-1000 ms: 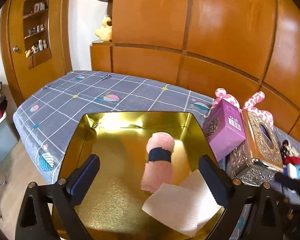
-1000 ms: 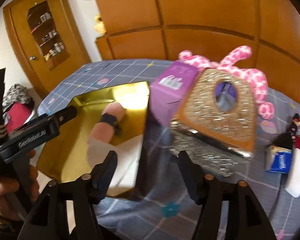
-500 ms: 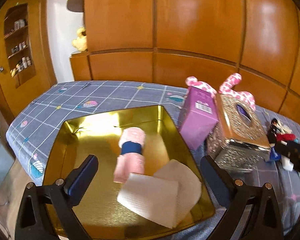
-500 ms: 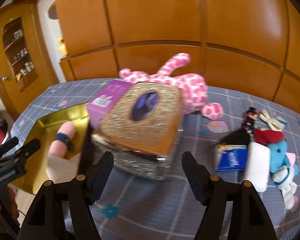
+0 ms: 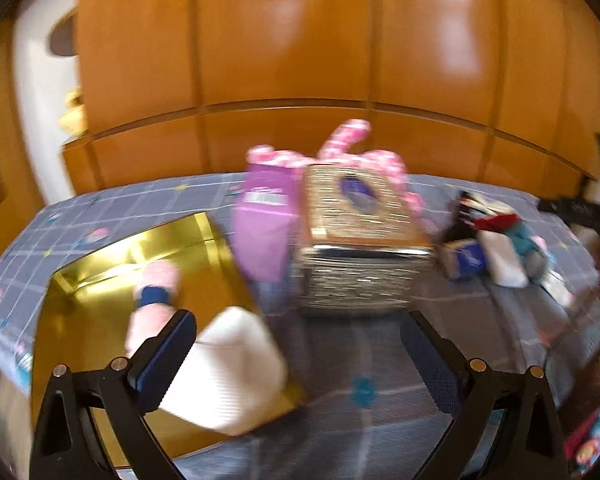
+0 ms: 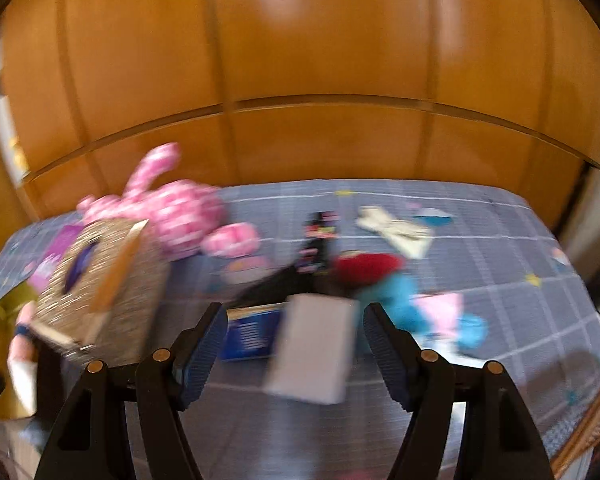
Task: Organize soft objects
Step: 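Grasp the white sponge pad with the left gripper from the bed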
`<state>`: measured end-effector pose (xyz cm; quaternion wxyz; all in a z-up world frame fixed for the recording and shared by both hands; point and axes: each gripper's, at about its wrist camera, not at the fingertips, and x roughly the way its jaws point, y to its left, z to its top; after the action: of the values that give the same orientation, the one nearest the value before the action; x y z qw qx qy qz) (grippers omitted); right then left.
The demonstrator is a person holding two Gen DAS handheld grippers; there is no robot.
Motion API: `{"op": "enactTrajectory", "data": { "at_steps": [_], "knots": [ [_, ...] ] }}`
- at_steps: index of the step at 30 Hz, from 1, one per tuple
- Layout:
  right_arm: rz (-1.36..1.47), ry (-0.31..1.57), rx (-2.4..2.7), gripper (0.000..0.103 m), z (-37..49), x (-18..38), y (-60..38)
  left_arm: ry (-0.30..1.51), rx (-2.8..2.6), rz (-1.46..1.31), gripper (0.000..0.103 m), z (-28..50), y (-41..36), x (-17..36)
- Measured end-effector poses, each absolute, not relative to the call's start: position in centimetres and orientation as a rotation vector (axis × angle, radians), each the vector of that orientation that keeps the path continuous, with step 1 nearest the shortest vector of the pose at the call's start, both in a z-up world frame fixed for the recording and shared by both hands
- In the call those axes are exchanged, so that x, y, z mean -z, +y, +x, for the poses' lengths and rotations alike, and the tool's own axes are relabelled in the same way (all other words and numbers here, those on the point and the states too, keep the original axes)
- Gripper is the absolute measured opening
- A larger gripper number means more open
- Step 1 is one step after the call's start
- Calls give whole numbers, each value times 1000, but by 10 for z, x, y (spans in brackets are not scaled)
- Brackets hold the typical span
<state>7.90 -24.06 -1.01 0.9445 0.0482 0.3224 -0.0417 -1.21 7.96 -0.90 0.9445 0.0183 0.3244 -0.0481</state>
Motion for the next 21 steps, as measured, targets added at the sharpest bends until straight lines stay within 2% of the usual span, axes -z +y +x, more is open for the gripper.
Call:
{"op": "enactTrajectory", "data": {
  "at_steps": [7, 9, 13, 21],
  "knots": [
    [239, 625, 293, 71, 79, 15, -331, 722, 286, 65, 102, 5, 16, 11],
    [273, 603, 326, 71, 79, 20, -348, 749, 327, 81, 99, 12, -1, 15],
    [362, 613, 336, 71, 76, 33, -368, 790, 405, 106, 95, 32, -41, 21],
    [383, 583, 279, 72, 73, 32, -366, 866, 488, 114, 96, 73, -119, 36]
  ]
}}
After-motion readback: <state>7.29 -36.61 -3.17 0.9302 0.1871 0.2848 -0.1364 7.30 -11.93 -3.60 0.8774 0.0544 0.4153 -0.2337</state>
